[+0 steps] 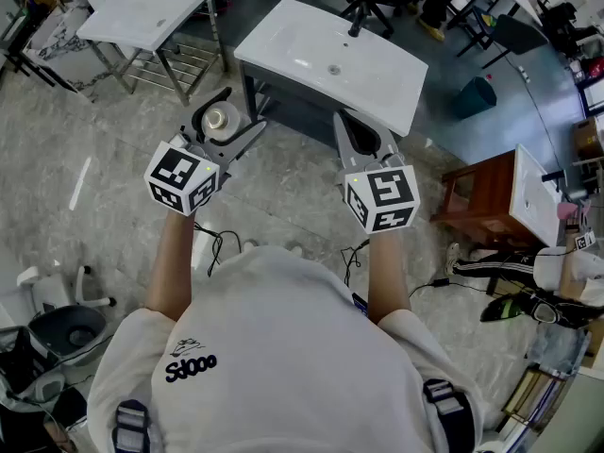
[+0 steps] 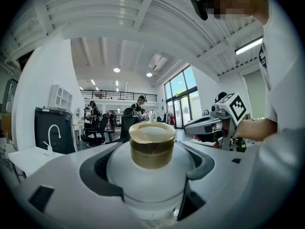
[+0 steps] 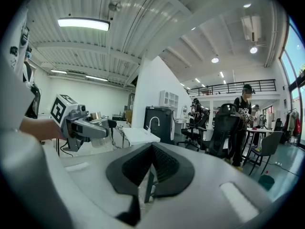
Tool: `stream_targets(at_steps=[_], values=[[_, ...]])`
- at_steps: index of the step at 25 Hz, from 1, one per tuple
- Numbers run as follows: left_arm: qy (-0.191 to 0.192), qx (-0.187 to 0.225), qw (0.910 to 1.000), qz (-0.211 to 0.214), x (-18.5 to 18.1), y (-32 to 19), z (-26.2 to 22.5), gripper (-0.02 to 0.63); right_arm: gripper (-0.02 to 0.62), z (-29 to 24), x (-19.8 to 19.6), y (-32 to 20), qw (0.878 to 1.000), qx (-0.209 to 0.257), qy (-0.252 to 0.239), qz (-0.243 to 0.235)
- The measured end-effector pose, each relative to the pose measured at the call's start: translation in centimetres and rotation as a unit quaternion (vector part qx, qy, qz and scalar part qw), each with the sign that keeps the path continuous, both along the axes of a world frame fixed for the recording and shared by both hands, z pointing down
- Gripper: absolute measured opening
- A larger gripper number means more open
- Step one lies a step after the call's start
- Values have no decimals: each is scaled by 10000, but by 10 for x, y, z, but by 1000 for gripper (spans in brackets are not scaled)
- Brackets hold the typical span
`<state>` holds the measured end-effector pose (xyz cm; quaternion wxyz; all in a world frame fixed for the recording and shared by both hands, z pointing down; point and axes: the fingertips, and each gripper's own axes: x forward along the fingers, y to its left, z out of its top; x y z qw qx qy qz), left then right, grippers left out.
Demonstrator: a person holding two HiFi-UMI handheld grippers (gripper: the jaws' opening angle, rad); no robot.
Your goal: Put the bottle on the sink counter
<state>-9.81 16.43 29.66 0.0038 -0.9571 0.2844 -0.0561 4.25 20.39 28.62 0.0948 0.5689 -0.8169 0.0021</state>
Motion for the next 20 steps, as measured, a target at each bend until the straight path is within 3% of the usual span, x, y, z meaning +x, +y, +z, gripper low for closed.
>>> stream_targets(at_steps=[9,20], values=[[-49,-3,10000,-40,19,2,1,347,9,3,18,-1,9996,-6,-266,-78],[42,-90,9992,-377,31,10,4,347,9,12,50,2,9988,-89,-443,-206]])
